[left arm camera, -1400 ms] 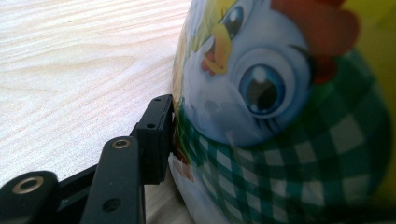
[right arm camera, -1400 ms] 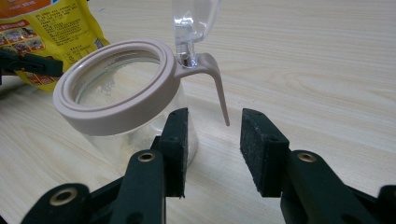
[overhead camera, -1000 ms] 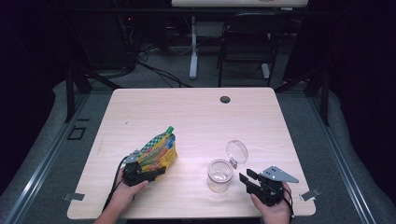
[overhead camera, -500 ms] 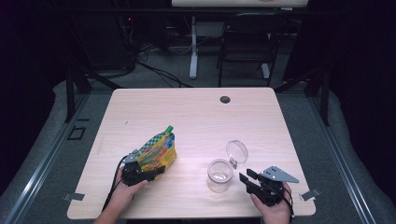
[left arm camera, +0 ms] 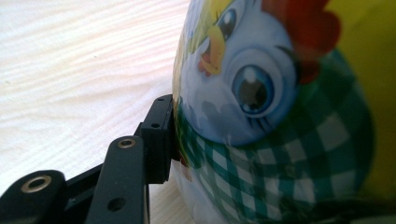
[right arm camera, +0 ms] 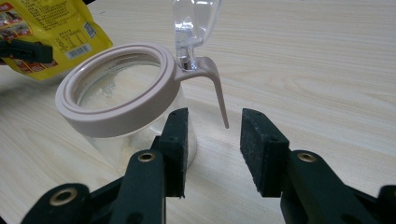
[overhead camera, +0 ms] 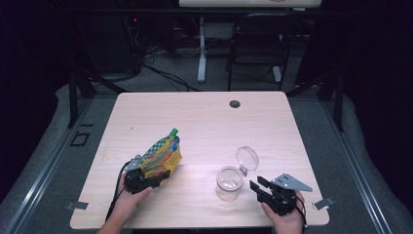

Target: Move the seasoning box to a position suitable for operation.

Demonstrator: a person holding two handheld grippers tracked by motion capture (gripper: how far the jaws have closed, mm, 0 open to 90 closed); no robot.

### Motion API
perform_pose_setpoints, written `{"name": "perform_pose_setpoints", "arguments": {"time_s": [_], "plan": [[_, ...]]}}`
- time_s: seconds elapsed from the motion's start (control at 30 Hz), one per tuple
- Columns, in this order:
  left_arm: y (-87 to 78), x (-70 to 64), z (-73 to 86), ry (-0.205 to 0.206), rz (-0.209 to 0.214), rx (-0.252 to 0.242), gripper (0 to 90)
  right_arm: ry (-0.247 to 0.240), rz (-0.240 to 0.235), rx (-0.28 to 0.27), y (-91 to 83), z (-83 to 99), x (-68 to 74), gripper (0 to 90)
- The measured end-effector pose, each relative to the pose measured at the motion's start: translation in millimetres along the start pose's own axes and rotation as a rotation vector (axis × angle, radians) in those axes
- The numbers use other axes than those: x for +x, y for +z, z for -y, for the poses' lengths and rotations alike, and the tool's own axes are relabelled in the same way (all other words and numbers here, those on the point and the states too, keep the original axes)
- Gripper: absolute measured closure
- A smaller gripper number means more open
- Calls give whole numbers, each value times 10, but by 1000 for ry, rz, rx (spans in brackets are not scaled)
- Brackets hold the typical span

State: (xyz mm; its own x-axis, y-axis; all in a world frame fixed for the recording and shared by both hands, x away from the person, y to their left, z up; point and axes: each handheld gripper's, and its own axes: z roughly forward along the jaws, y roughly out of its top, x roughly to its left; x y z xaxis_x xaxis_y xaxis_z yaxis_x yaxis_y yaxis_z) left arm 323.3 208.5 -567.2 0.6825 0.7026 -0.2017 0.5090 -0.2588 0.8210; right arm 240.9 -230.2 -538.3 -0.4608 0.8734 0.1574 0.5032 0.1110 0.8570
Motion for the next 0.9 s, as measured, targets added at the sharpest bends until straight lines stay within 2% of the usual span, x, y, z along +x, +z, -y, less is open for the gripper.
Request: {"name": "perform_pose_setpoints", "arguments": {"time_s": [0.17,0.2,0.3,0.47,0.63,0.83,0.9], "plan": [[-34,-40,-30,24,-16,-19,538,-4,2,0,1,0,3,623],[-47,-44,-41,42,-26,-8,538,-4,3,0,1,0,3,624],[-60,-81,-54,46,-42,-16,538,-2,0,-1,3,1,2,623],[-84,-120,-78,87,-60,-18,538,-2,1,-2,2,2,1,623],[-108,-177,-104,136,-102,-22,539,-2,1,-1,-1,3,-1,623],[-146,-244,-135,206,-172,-18,539,-2,0,-1,-4,2,-2,623],[-157,-255,-142,216,-180,-23,538,-3,0,-2,-5,1,-2,623]]}}
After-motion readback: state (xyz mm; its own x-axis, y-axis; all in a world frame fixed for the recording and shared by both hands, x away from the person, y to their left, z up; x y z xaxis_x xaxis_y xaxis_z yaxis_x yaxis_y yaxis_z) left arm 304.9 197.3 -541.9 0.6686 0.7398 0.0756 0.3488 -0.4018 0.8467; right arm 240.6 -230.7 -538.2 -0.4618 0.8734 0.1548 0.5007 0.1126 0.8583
